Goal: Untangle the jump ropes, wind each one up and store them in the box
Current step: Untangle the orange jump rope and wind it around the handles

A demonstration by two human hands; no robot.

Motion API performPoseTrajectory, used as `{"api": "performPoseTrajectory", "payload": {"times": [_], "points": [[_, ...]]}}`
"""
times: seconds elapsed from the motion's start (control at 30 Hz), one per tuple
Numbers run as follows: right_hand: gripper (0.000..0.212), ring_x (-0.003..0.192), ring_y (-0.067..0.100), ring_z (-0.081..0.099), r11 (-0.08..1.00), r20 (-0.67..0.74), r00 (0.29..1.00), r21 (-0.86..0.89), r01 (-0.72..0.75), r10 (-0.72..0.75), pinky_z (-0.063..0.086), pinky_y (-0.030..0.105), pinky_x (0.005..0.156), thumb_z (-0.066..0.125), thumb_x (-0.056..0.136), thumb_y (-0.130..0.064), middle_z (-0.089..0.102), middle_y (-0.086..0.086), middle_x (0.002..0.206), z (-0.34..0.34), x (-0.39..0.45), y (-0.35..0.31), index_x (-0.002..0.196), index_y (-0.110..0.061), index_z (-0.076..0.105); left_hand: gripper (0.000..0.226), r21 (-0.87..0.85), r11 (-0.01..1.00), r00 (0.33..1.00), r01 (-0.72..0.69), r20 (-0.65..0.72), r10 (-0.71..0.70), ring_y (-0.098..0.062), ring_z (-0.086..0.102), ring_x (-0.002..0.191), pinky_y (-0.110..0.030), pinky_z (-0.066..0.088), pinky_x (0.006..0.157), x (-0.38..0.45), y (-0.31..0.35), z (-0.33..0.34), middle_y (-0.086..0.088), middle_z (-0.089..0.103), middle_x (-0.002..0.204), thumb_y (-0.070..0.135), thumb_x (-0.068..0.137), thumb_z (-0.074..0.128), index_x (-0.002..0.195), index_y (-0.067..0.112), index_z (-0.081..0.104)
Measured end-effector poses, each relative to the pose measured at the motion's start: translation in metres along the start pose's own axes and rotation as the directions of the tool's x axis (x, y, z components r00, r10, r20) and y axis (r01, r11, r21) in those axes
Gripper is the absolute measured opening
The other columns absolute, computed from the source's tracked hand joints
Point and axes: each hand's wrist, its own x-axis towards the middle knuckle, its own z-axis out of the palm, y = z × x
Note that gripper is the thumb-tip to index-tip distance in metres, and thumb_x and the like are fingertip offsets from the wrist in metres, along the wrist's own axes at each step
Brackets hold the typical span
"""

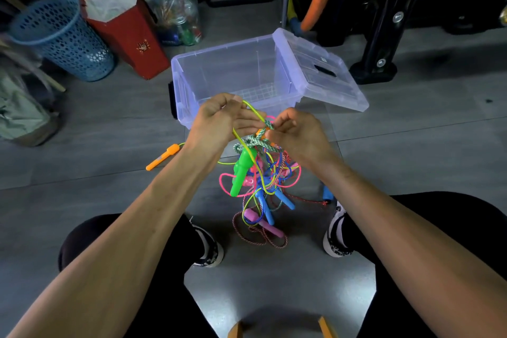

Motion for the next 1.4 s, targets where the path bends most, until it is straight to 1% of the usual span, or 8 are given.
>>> {"api": "performPoseTrajectory", "payload": {"times": [0.13,0.3,0.57,0.87,1.1,1.2,1.27,1.4], "points": [[0.012,0.057,0.002,0.058,0.998,0.056,0.997,0.012,-0.058,0.057,0.05,0.022,0.065,0.076,0.071,-0.021,0.06,-0.017,0.052,-0.001,0.002,-0.002,0.071,-0.026,0.065,0.019,0.035,0.999,1.0,-0.004,-0.008,0.004,-0.024,0.068,0.063,-0.029,0.057,0.064,0.004,0.001,0.0,-0.014,0.073,0.077,0.01,0.103,0.04,0.086,0.007,0.048],[0.021,0.054,0.014,0.058,0.95,0.13,0.965,0.188,-0.251,0.229,0.052,0.027,0.059,0.063,0.084,-0.012,0.061,0.002,0.054,-0.003,0.001,-0.016,0.063,-0.013,0.066,0.023,0.077,0.997,0.995,-0.015,-0.095,0.023,-0.017,0.053,0.052,-0.027,0.045,0.06,0.011,-0.003,-0.005,-0.002,0.063,0.056,0.011,0.103,0.038,0.084,0.011,0.05],[0.023,0.037,0.014,0.048,0.659,0.275,0.766,0.393,-0.641,0.581,0.046,0.02,0.045,0.053,0.085,-0.014,0.044,-0.001,0.043,-0.002,0.007,-0.014,0.063,-0.013,0.05,0.03,-0.205,0.977,0.998,0.056,-0.005,-0.059,-0.007,0.032,0.042,-0.02,0.031,0.049,0.011,-0.003,0.004,0.006,0.033,0.045,0.006,0.102,0.031,0.077,0.011,0.046],[0.019,0.052,0.014,0.051,0.924,0.201,0.933,0.184,-0.336,0.3,0.045,0.026,0.054,0.065,0.085,-0.009,0.055,0.001,0.059,0.001,0.005,-0.019,0.071,-0.019,0.057,0.029,-0.195,0.976,0.992,0.094,-0.066,-0.108,-0.007,0.032,0.042,-0.019,0.031,0.048,0.012,-0.001,-0.01,0.005,0.034,0.046,0.006,0.101,0.031,0.077,0.011,0.046],[0.012,0.037,0.013,0.045,0.897,0.197,0.912,0.197,-0.395,0.359,0.047,0.029,0.055,0.06,0.087,-0.021,0.052,0.005,0.056,0.004,0.001,-0.03,0.077,-0.013,0.058,0.027,-0.244,0.969,0.999,0.032,-0.03,-0.04,-0.013,0.052,0.057,-0.022,0.041,0.057,0.01,0.007,-0.011,-0.001,0.054,0.055,0.01,0.102,0.034,0.079,0.012,0.048],[0.031,0.036,0.011,0.045,0.906,0.22,0.903,0.131,-0.402,0.369,0.054,0.035,0.061,0.065,0.084,-0.042,0.051,0.005,0.058,0.005,0.001,-0.03,0.076,-0.013,0.063,0.026,-0.229,0.973,1.0,0.019,-0.009,-0.022,-0.015,0.056,0.059,-0.024,0.044,0.061,0.009,0.009,-0.01,-0.003,0.06,0.057,0.01,0.102,0.034,0.081,0.011,0.049],[0.04,0.04,0.011,0.046,0.921,0.237,0.904,0.071,-0.382,0.357,0.051,0.028,0.056,0.07,0.077,-0.055,0.051,0.004,0.058,0.004,-0.001,-0.032,0.073,-0.016,0.061,0.025,-0.215,0.976,1.0,0.015,0.008,-0.014,-0.016,0.057,0.059,-0.024,0.046,0.062,0.006,0.009,-0.009,-0.004,0.061,0.058,0.009,0.102,0.034,0.082,0.011,0.049],[0.028,0.044,0.012,0.051,0.902,0.277,0.877,0.071,-0.427,0.393,0.05,0.024,0.051,0.074,0.075,-0.039,0.058,-0.001,0.06,0.0,0.0,-0.04,0.077,-0.012,0.064,0.023,-0.218,0.976,1.0,0.003,0.019,0.001,-0.018,0.058,0.057,-0.025,0.048,0.06,0.004,0.01,-0.006,-0.008,0.062,0.061,0.008,0.102,0.033,0.084,0.009,0.047]]}}
